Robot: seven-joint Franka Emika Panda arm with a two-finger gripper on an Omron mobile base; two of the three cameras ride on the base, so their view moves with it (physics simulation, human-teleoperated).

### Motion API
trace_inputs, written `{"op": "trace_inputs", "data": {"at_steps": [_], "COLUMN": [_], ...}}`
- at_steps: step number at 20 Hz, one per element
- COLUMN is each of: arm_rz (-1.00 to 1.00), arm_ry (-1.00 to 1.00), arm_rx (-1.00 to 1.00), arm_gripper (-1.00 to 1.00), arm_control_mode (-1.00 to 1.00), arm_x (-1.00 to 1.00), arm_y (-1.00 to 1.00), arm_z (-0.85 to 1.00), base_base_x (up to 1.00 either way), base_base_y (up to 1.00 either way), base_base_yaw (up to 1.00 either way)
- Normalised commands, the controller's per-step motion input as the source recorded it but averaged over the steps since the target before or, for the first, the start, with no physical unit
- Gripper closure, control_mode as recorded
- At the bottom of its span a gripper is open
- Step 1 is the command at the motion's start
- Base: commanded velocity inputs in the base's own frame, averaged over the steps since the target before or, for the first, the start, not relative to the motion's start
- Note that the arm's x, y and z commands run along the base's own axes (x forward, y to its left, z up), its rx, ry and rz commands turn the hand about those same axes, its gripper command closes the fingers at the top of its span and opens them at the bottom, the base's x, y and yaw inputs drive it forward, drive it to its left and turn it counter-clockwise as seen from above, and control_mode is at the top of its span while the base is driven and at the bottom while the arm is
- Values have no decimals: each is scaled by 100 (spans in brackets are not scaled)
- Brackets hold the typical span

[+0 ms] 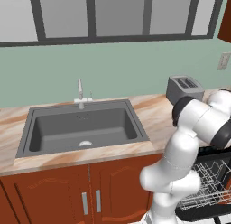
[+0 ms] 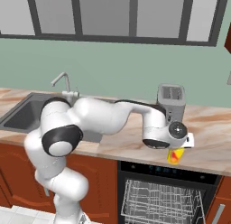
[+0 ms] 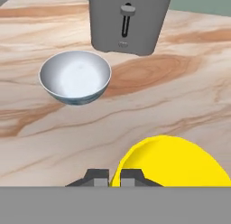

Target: Pick up the cup and bowl from the counter, place them in the dishwasher, and close the dishwasher door.

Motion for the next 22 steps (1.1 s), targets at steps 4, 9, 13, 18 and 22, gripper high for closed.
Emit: {"op": "trace_inputs", "data": {"at_steps": [4,9,13,18,22], "arm_rz": [0,0,0,0,0], "arm_ry": [-7,-4,-3,-2,0], "arm_rx": [0,0,0,0,0], "arm_gripper": [100,100,100,100,100], "arm_control_mode": [-100,-100,-100,-100,-100], "arm_x": [-29,-24,-25,-21,-9], "arm_y": [0,0,0,0,1], "arm_z": [0,0,-2,-5,-23], "base_base_x": [0,0,0,0,0], "base_base_y": [0,0,0,0,0], "base_base_yaw": [0,0,0,0,0]}}
